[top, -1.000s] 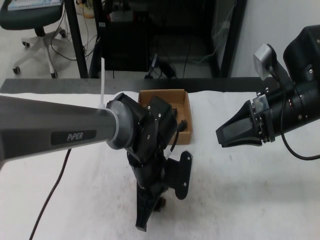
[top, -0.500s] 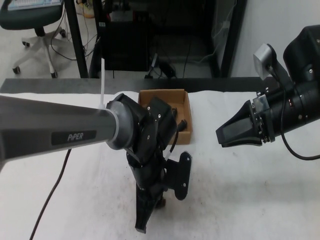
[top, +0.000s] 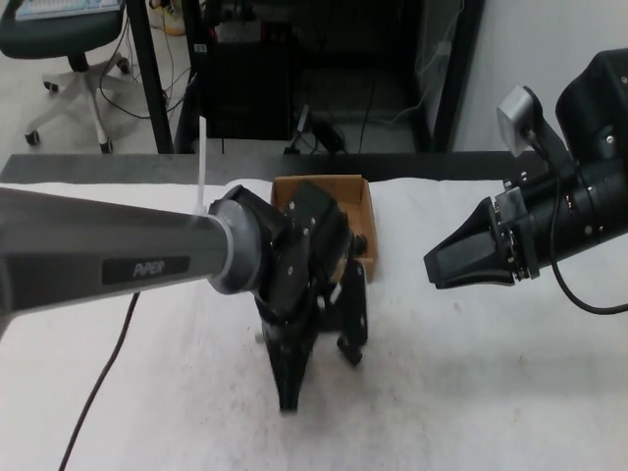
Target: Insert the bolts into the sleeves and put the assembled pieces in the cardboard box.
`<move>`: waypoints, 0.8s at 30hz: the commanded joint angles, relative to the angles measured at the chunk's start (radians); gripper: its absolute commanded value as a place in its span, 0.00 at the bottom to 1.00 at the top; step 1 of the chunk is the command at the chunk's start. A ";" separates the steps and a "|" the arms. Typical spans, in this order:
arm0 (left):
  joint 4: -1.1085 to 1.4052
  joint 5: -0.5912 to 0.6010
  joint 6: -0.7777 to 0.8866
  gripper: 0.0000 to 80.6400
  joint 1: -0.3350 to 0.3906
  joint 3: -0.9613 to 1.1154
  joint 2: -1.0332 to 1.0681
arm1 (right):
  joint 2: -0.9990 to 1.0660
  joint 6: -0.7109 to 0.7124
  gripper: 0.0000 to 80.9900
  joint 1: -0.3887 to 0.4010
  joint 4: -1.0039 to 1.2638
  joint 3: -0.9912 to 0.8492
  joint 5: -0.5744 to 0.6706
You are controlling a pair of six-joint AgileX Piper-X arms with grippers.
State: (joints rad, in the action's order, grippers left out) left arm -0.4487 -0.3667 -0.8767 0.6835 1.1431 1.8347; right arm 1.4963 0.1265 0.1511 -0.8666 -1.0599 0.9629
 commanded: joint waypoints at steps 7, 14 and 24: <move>-0.003 0.121 0.778 0.00 -0.116 0.003 -0.287 | -0.009 0.008 0.41 0.019 0.015 -0.008 -0.223; -0.018 0.690 0.877 0.00 -0.266 -0.117 -0.499 | -0.005 0.095 0.41 0.195 0.070 -0.041 -0.570; 0.046 0.926 0.877 0.00 -0.426 -0.301 -0.733 | 0.158 0.084 0.30 0.348 -0.021 -0.164 -0.701</move>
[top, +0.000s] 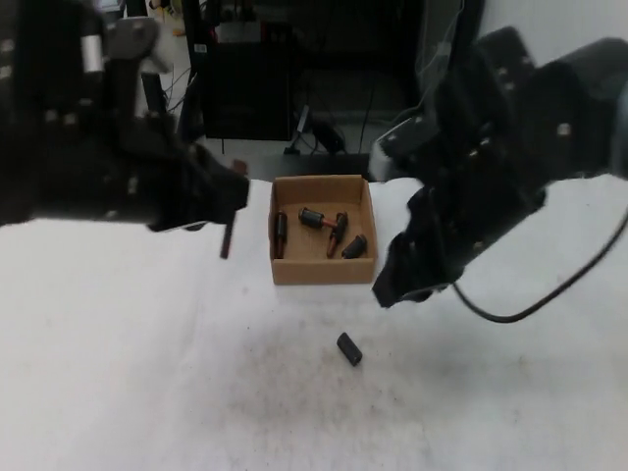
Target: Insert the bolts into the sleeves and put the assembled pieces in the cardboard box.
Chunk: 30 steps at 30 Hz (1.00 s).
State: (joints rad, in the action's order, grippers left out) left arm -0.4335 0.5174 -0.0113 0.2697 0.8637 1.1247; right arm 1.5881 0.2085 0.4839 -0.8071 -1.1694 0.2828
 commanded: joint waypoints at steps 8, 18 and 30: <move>0.065 0.181 0.067 0.00 -0.086 -0.046 -0.078 | 0.204 0.002 0.31 0.016 -0.140 -0.132 -0.023; 0.065 0.181 0.095 0.00 -0.090 -0.046 -0.078 | 0.310 0.002 0.31 0.025 -0.140 -0.181 -0.047; 0.065 0.181 0.082 0.00 -0.090 -0.046 -0.078 | 0.397 0.024 0.31 0.032 -0.141 -0.310 -0.015</move>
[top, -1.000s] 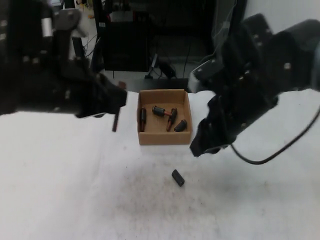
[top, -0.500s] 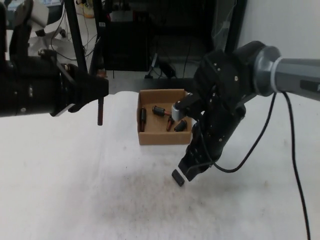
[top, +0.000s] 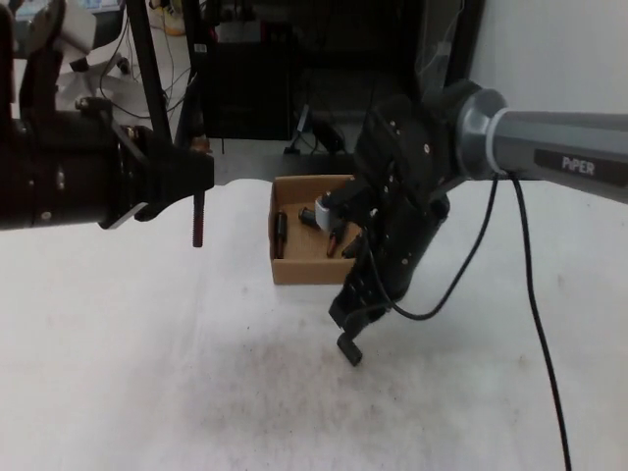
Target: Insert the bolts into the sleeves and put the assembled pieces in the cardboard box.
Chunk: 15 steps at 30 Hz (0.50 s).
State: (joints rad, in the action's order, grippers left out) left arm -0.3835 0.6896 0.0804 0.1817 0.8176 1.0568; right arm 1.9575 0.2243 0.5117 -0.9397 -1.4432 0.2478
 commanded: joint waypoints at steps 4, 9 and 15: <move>0.015 0.009 -0.014 0.00 -0.002 0.000 -0.010 | 0.063 0.024 0.31 0.004 -0.022 -0.040 0.019; 0.015 0.000 -0.036 0.00 -0.002 0.000 -0.010 | 0.089 0.061 0.31 0.004 -0.044 -0.040 0.017; 0.015 0.000 -0.036 0.00 -0.002 0.000 -0.010 | 0.109 0.067 0.31 0.004 -0.036 -0.040 0.012</move>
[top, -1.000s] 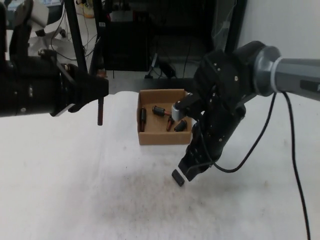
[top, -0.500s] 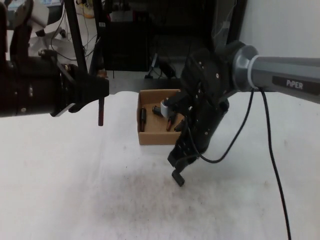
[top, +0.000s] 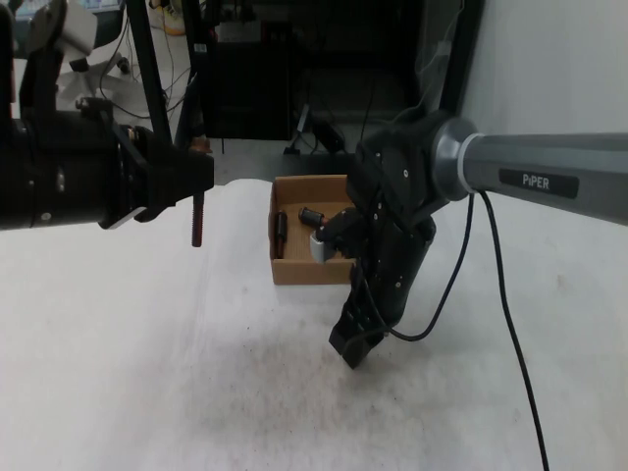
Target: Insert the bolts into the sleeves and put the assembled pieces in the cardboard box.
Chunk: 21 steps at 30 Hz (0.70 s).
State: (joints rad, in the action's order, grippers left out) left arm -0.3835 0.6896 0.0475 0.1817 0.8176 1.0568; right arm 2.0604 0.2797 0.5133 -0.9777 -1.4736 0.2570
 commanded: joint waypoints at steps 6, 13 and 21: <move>0.015 0.000 -0.003 0.00 -0.002 0.000 -0.010 | 0.027 0.012 0.31 0.005 0.020 -0.010 0.005; 0.015 0.000 -0.003 0.00 -0.002 0.000 -0.010 | 0.033 0.012 0.31 0.012 0.044 -0.010 0.010; 0.015 0.000 -0.003 0.00 -0.002 0.000 -0.010 | 0.033 0.012 0.31 0.012 0.067 -0.010 0.010</move>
State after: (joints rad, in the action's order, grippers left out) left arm -0.3835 0.6877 0.0450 0.1817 0.8176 1.0568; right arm 2.0763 0.2838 0.5200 -0.9387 -1.4798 0.2591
